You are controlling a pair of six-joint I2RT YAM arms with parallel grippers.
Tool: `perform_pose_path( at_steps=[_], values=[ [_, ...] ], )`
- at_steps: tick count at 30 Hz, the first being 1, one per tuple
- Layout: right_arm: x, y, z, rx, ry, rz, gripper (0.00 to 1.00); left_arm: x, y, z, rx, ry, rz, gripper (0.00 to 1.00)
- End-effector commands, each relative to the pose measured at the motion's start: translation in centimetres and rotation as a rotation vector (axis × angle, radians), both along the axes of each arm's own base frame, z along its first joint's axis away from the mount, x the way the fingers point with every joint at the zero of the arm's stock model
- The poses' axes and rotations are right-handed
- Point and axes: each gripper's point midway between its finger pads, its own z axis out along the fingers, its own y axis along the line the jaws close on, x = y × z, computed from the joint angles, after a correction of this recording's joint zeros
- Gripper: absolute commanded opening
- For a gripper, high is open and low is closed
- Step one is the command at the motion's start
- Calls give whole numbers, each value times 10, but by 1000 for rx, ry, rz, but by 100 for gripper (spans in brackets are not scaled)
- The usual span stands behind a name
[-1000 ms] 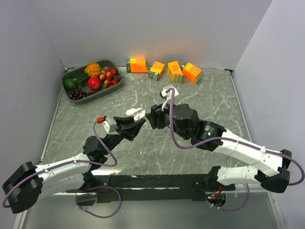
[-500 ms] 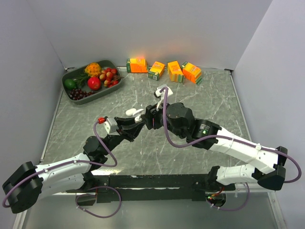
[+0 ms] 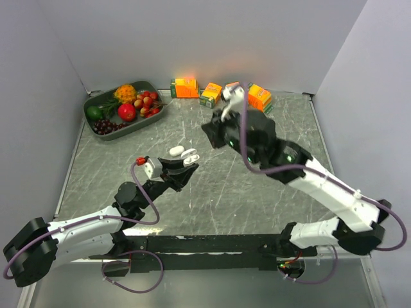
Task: Insert the wireless bluetooth earbuds into the charging case
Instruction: Close the charging case.
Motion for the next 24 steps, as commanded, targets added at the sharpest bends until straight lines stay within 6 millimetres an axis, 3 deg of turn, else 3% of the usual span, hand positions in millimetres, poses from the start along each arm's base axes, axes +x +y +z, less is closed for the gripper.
perform_pose_path(
  at_steps=[1,5,10,16,24],
  values=[
    [12,19,-23,-158,92,79,2,-2,-8,7,27,6,-30,1],
    [12,41,-43,-258,176,175,0,-4,-12,4,65,16,-50,1],
    [7,52,-67,-305,250,228,0,-4,-6,5,66,9,-31,1],
    [0,51,-83,-321,300,234,0,-4,-2,6,60,5,-14,1],
    [-16,51,-89,-313,311,254,0,0,-1,6,52,12,4,1]
  ],
)
